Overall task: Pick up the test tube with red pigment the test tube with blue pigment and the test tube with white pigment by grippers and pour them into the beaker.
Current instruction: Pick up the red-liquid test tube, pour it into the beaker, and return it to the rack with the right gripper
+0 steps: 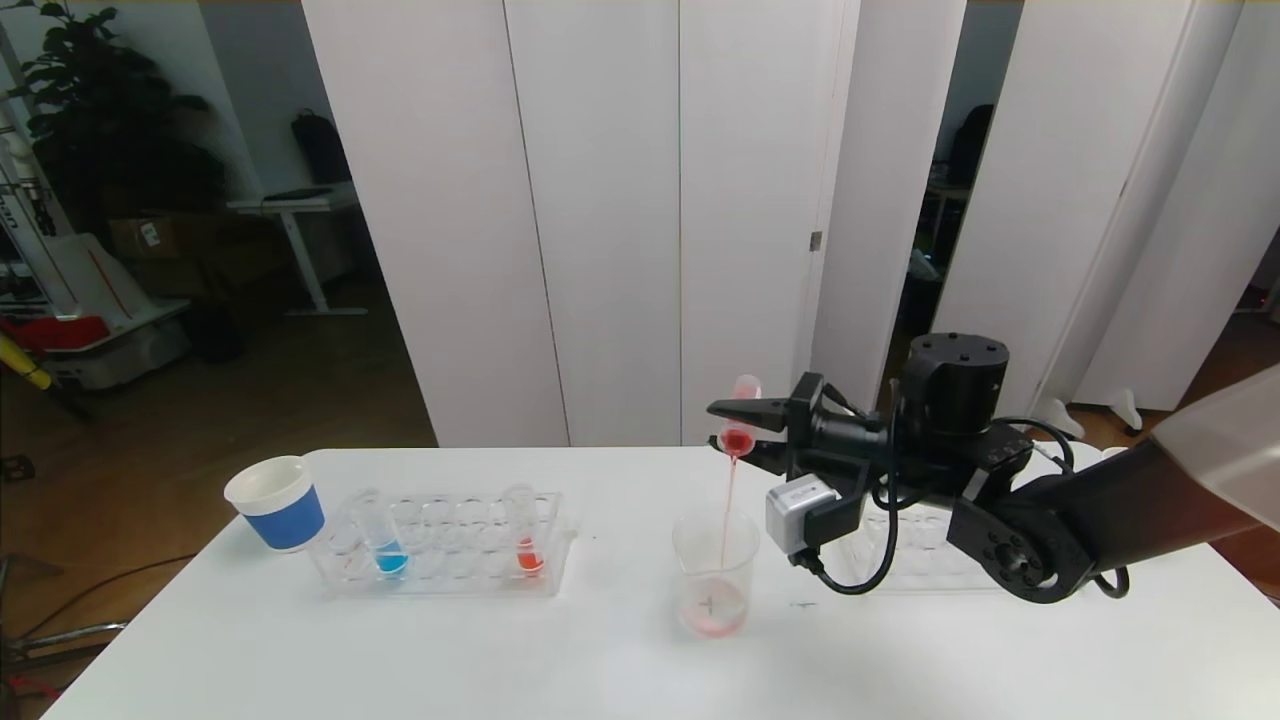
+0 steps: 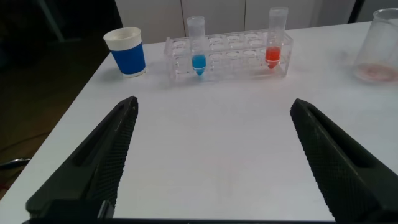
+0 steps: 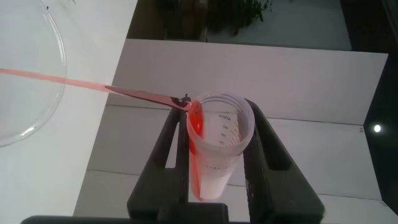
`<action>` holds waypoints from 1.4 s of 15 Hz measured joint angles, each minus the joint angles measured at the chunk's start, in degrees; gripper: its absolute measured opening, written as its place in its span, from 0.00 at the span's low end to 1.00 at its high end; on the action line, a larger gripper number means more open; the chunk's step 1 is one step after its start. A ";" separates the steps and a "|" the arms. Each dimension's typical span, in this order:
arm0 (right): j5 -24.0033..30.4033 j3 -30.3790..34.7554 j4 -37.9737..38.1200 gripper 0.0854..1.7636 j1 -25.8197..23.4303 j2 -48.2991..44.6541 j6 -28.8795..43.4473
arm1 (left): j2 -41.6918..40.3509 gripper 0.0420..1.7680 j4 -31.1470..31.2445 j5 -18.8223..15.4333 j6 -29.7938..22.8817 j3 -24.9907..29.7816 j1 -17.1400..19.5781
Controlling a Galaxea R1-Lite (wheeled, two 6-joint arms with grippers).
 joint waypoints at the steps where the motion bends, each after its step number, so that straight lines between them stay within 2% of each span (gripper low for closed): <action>1: -0.09 0.00 0.04 0.29 0.00 -0.02 -0.04 | 0.00 0.99 0.00 0.02 0.00 0.00 0.00; 21: -2.84 -0.50 -0.20 0.29 1.05 -0.39 -6.77 | 0.00 0.99 0.00 0.02 0.00 0.00 0.00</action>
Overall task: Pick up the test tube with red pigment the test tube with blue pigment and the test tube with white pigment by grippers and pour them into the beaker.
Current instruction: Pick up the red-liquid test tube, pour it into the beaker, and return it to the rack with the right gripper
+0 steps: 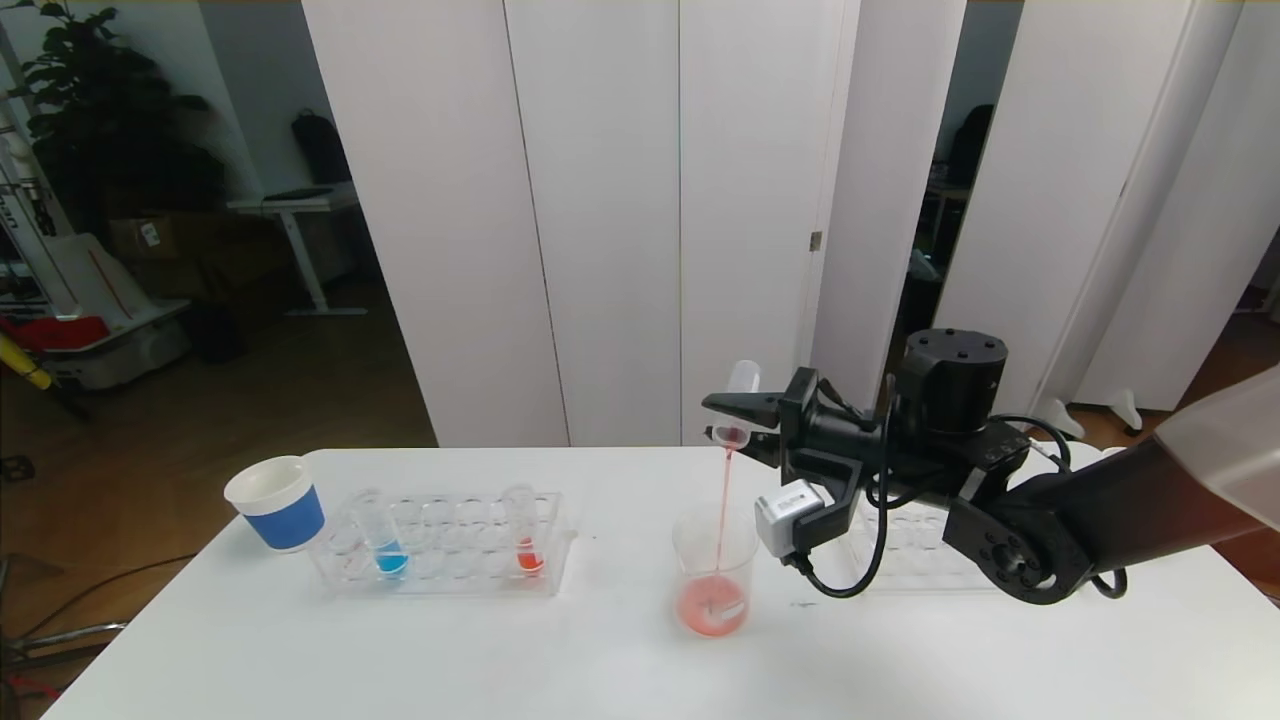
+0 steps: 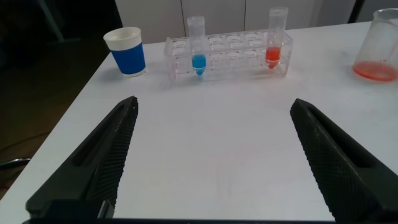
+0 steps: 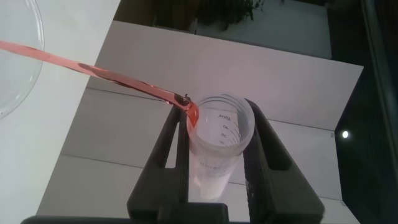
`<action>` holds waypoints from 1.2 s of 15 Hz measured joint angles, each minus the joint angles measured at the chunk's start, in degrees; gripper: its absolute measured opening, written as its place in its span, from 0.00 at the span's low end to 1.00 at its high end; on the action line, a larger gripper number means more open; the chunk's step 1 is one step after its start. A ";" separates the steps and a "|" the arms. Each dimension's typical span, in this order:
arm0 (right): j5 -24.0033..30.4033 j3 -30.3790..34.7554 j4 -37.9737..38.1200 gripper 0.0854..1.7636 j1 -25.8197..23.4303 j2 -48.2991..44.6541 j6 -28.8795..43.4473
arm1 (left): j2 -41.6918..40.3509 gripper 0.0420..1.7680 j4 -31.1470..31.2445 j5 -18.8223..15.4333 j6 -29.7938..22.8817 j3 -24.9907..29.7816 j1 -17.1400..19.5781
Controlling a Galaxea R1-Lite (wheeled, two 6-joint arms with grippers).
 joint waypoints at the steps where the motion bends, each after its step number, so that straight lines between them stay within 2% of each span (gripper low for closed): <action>1: 0.06 0.04 -0.02 0.29 0.20 -0.05 -0.21 | 0.00 0.99 0.00 -0.02 0.00 0.00 0.00; 12: 0.11 0.61 -1.07 0.29 0.34 -0.99 -3.55 | 0.00 0.99 0.00 0.00 0.00 0.00 0.00; 18: -0.55 0.78 -0.63 0.29 0.76 -1.32 -2.26 | 0.00 0.99 0.00 0.00 0.00 0.00 0.00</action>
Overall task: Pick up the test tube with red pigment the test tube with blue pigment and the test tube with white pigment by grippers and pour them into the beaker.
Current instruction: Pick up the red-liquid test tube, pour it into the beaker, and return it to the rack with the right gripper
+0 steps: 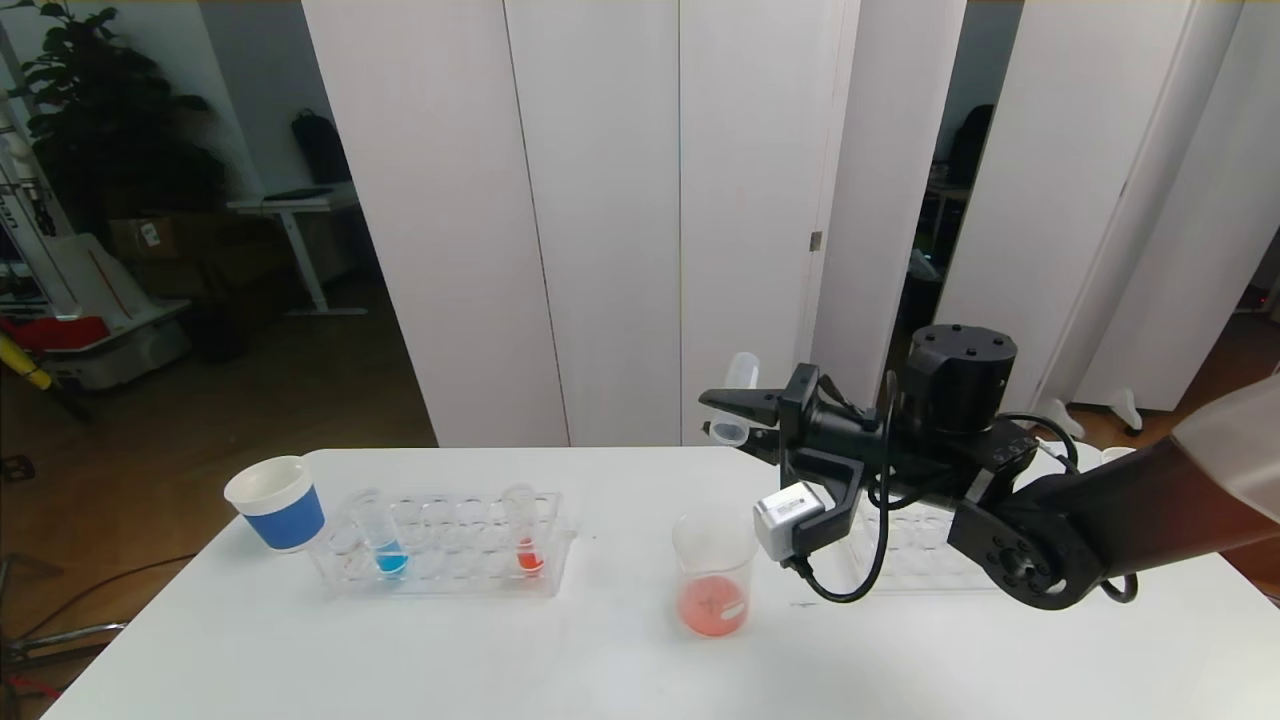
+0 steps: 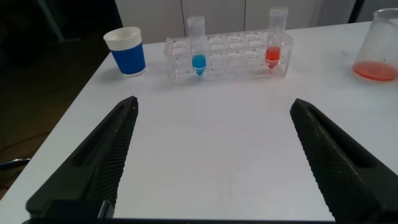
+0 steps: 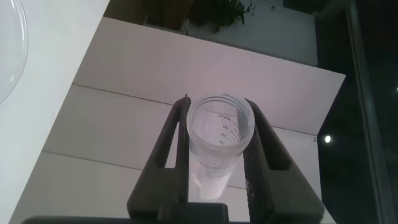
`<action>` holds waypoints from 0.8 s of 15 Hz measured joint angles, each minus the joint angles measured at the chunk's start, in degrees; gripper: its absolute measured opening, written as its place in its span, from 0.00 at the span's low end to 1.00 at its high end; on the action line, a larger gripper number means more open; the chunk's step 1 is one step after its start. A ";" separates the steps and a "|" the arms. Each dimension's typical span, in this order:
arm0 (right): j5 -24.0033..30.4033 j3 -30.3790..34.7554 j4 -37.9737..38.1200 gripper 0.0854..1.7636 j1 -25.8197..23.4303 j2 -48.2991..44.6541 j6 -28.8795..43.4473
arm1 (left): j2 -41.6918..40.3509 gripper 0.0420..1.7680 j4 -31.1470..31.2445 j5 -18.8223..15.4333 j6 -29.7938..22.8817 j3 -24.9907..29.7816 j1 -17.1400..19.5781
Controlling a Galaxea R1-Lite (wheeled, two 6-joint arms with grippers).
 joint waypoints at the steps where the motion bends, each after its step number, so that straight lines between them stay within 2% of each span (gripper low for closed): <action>1: -0.90 0.33 0.01 0.29 0.46 -0.28 2.15 | 0.00 0.99 0.00 0.00 0.00 0.00 0.00; 6: -8.68 1.79 -3.90 0.29 2.28 -2.21 14.58 | 0.00 0.99 0.00 0.00 0.00 0.00 0.00; 12: -22.10 2.91 -4.44 0.29 1.78 -6.38 29.88 | 0.00 0.99 0.00 0.00 0.00 0.00 0.00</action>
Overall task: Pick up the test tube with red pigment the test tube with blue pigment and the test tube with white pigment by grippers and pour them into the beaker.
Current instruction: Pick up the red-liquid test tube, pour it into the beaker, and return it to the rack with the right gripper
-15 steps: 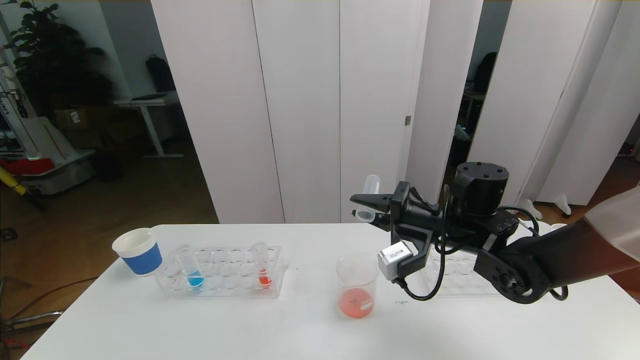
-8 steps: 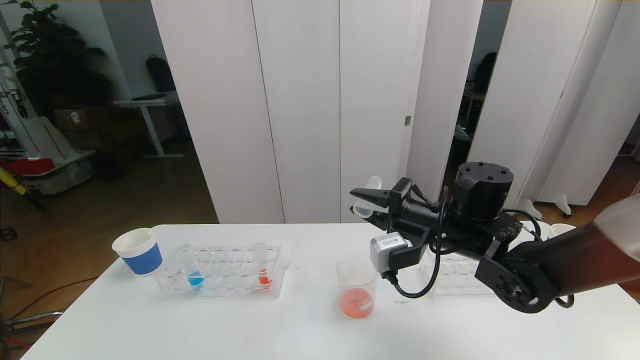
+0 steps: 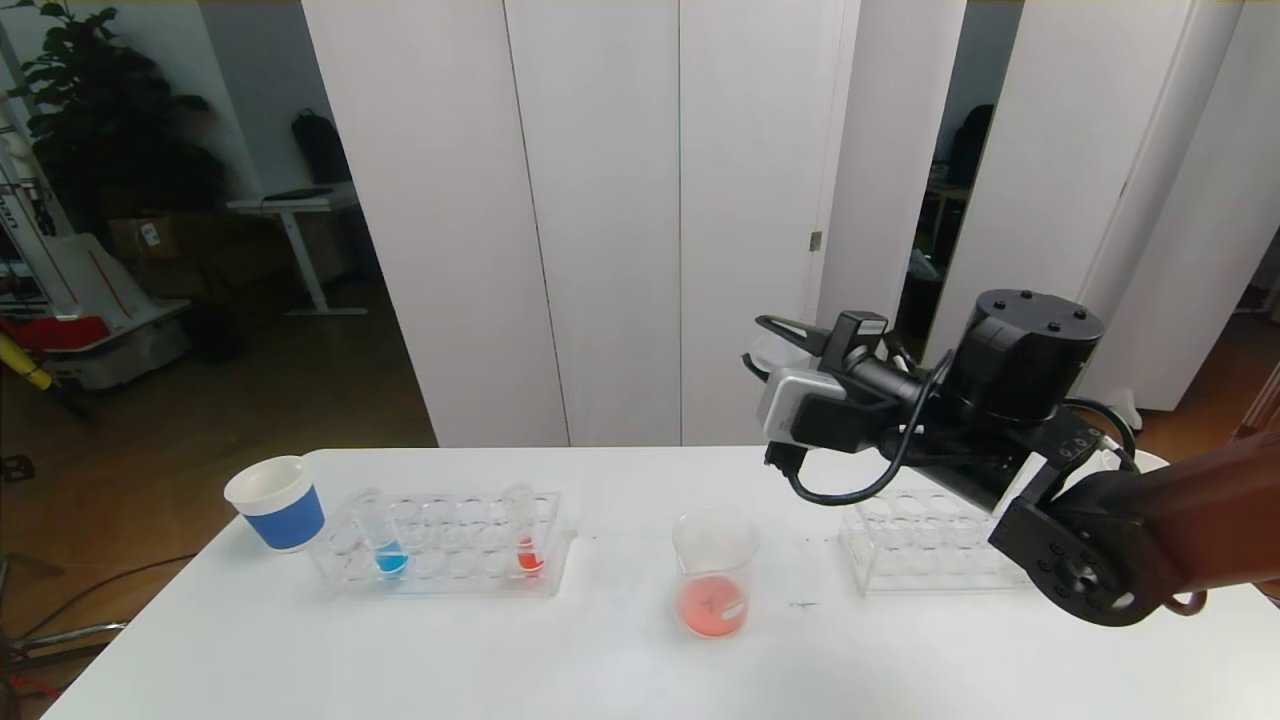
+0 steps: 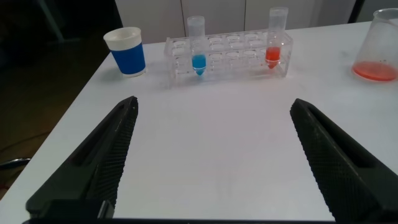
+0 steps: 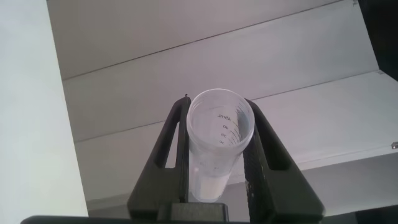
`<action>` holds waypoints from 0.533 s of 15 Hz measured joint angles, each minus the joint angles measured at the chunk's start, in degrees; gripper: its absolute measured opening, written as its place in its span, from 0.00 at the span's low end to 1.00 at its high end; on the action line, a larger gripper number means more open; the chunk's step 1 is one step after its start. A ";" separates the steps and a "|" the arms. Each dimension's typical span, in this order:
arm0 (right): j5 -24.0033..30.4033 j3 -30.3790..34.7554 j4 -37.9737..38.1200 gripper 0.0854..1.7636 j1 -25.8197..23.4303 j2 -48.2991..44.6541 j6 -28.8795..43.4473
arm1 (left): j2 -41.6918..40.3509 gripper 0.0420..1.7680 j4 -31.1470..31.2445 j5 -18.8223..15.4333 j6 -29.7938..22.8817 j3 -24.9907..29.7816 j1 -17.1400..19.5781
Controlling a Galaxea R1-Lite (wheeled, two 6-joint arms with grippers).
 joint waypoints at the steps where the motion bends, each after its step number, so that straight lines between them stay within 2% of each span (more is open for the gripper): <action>1: -1.39 0.22 -0.13 0.29 -0.38 -0.85 2.76 | 0.00 0.99 0.00 0.00 0.00 0.00 0.00; 8: -8.94 3.25 -2.41 0.29 -1.18 -4.71 32.83 | 0.00 0.99 0.00 0.00 0.00 0.00 0.00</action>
